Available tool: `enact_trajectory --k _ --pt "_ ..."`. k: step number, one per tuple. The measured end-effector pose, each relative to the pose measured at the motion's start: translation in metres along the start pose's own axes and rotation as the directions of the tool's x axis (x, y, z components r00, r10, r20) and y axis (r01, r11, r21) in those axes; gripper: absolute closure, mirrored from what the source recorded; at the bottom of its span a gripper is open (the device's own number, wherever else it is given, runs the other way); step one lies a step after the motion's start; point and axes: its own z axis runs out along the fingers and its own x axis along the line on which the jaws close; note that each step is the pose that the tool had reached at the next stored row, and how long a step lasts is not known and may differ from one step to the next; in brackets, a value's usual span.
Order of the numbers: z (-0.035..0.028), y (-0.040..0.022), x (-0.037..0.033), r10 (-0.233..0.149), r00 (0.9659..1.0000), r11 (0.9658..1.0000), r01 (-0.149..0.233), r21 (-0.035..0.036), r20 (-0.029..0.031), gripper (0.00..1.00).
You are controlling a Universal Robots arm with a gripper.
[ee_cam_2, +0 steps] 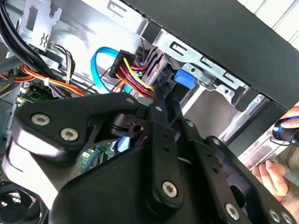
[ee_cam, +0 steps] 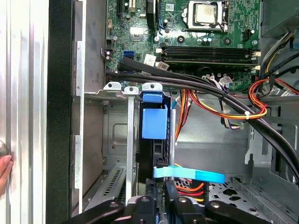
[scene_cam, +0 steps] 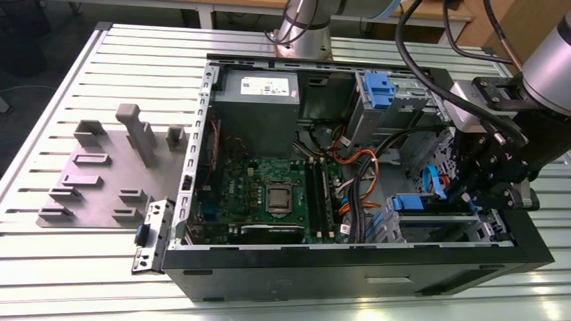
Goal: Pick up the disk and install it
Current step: 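Insert the second disk wire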
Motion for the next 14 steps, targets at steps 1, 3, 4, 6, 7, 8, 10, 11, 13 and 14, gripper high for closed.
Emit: enact_trajectory --k 1,3,4,6,7,8,10,11,13,14 --pt "0.0000 0.0000 0.0000 0.000 1.0000 1.0000 0.000 0.0001 -0.0001 0.77" --pt "-0.0003 0.0000 0.0000 0.000 1.0000 1.0000 0.000 0.0001 -0.0002 0.77" --pt "-0.0017 0.0000 0.0000 0.000 1.0000 1.0000 0.000 0.0001 0.0001 0.77" --pt "-0.0082 -0.0001 0.0001 0.000 1.0000 1.0000 0.000 0.0001 -0.0003 0.77" --pt "-0.0120 -0.0002 0.0001 0.000 1.0000 1.0000 0.000 0.0001 -0.0002 0.77" --pt "-0.0160 -0.0003 0.0001 0.000 1.0000 1.0000 0.000 0.0001 -0.0001 0.77" --pt "-0.0213 -0.0004 0.0002 0.000 1.0000 1.0000 0.000 0.0000 -0.0002 0.77" --pt "-0.0215 -0.0004 0.0002 0.000 1.0000 1.0000 0.000 0.0001 0.0001 0.77" --pt "-0.0215 0.0006 0.0001 0.000 1.0000 1.0000 0.000 0.0002 0.0013 0.77" --pt "-0.0216 0.0030 0.0000 0.000 1.0000 1.0000 0.000 0.0008 0.0028 0.77"
